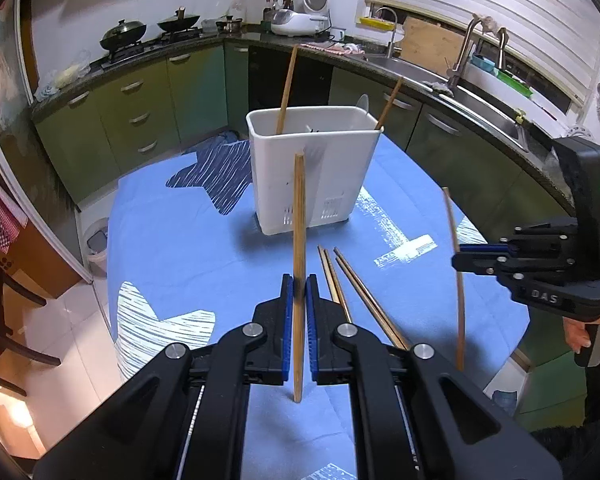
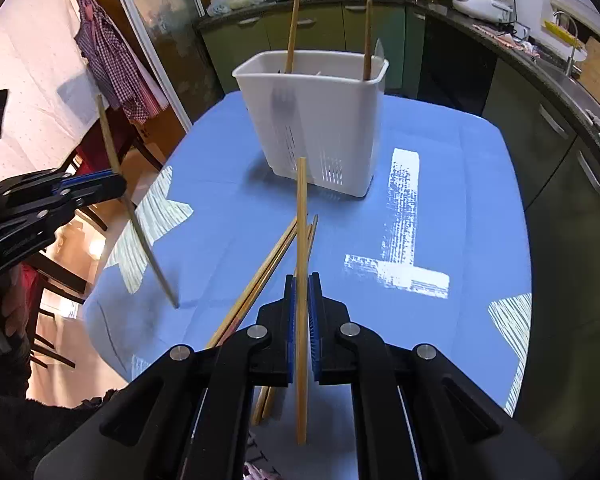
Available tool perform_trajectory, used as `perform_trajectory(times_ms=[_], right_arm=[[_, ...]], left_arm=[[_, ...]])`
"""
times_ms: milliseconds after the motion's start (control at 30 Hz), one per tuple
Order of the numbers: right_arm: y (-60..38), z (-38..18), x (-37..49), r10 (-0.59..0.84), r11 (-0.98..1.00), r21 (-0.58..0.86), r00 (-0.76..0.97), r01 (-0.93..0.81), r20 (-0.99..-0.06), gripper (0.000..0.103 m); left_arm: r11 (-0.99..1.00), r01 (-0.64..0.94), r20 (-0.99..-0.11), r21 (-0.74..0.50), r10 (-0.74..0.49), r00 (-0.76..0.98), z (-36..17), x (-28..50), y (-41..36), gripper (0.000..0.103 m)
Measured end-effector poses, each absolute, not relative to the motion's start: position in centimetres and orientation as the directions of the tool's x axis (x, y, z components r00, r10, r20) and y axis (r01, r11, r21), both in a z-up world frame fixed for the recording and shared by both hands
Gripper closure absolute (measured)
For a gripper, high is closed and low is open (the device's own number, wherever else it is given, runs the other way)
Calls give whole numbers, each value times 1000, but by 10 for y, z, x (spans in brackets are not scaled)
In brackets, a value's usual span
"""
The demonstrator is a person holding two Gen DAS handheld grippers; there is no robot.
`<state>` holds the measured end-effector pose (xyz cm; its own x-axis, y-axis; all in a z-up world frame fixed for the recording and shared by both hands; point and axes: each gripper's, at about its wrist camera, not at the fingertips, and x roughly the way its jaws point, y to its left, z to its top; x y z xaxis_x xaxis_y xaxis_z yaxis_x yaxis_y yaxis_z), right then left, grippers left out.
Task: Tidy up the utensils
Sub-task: 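Grasp a chopstick with the left gripper while the right gripper grasps another chopstick, then lower the chopsticks into the caddy with the left gripper while the right gripper drops its own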
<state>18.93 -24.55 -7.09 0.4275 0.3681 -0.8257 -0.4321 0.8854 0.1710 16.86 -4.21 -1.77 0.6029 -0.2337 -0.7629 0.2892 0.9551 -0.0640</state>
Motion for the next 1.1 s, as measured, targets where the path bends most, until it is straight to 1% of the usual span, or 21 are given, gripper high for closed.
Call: perform_trajectory(times_ms=[333,733,933,1100], right_arm=[[-259,-61,171,386,885,180,462,-429,-798,96],[-266,-38,170,411,881,186,508,-435,-757,96],[-275,-19,173,418,884,187,546,-428,-726,96],[-280,-5,176,420,885,182,563,-429,-712,96]], left_arm=[[954,294,-756,-56,-233,612,-14,165,-43,97],[954,294,-743,-50,-232,627,-3,169,-44,97],[954,296,-725,-41,-233,648,15,177,-46,97],[954,298,-703,-28,-231,673,42,188,-50,97]])
